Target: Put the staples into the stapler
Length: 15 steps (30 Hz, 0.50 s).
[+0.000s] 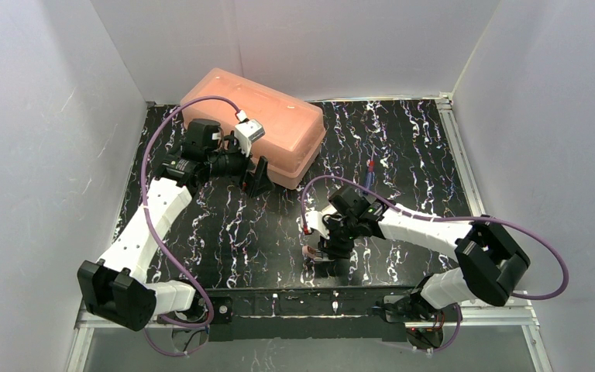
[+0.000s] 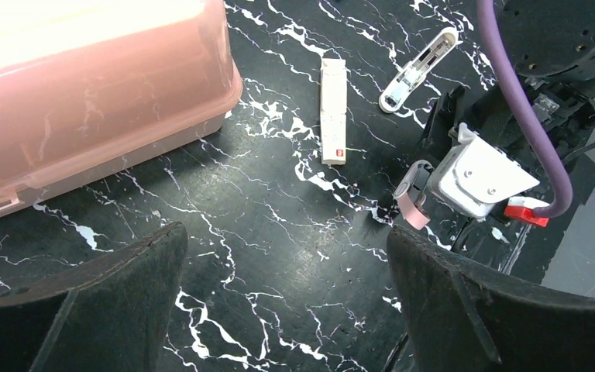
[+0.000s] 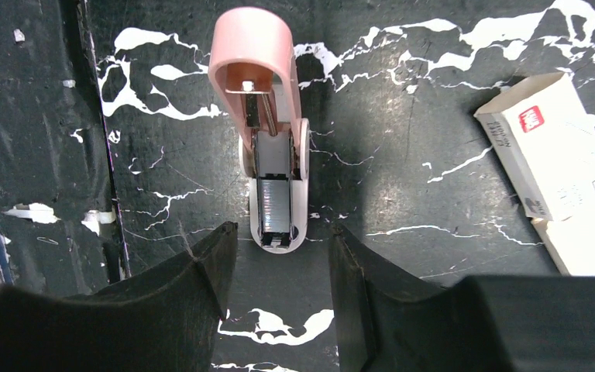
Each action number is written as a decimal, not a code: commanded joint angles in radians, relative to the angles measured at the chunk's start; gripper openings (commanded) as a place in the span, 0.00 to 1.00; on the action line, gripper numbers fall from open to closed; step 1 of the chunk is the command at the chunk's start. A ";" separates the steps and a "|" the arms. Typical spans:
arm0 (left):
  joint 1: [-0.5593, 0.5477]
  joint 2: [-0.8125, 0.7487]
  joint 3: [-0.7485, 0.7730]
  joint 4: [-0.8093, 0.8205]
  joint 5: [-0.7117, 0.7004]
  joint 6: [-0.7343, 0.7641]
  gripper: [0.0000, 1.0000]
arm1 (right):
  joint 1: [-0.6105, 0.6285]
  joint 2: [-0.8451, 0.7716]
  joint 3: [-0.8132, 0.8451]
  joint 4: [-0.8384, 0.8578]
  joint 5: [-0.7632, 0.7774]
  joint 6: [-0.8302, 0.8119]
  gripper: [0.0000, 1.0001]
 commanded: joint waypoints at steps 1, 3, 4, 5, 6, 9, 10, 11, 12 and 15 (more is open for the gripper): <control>0.006 -0.051 -0.026 0.011 -0.004 0.034 0.99 | 0.009 0.019 -0.002 0.022 -0.005 -0.008 0.54; 0.005 -0.058 -0.036 0.010 -0.005 0.037 0.98 | 0.015 0.030 -0.001 0.029 0.000 -0.002 0.53; 0.006 -0.063 -0.039 0.009 -0.005 0.038 0.98 | 0.019 0.037 0.000 0.033 0.004 0.003 0.53; 0.005 -0.067 -0.043 0.006 -0.008 0.041 0.99 | 0.026 0.043 0.001 0.038 0.012 0.009 0.52; 0.006 -0.071 -0.045 0.004 -0.010 0.043 0.98 | 0.031 0.048 0.002 0.043 0.021 0.013 0.52; 0.006 -0.085 -0.050 -0.006 -0.017 0.055 0.99 | 0.051 0.065 0.003 0.055 0.039 0.024 0.51; 0.006 -0.090 -0.051 -0.011 -0.022 0.060 0.99 | 0.056 0.070 0.004 0.058 0.045 0.026 0.50; 0.006 -0.094 -0.053 -0.014 -0.026 0.065 0.98 | 0.063 0.076 0.006 0.061 0.051 0.030 0.49; 0.006 -0.098 -0.056 -0.017 -0.031 0.070 0.99 | 0.068 0.081 0.007 0.066 0.062 0.034 0.48; 0.007 -0.107 -0.069 -0.017 -0.066 0.066 0.99 | 0.078 0.091 0.011 0.087 0.085 0.053 0.41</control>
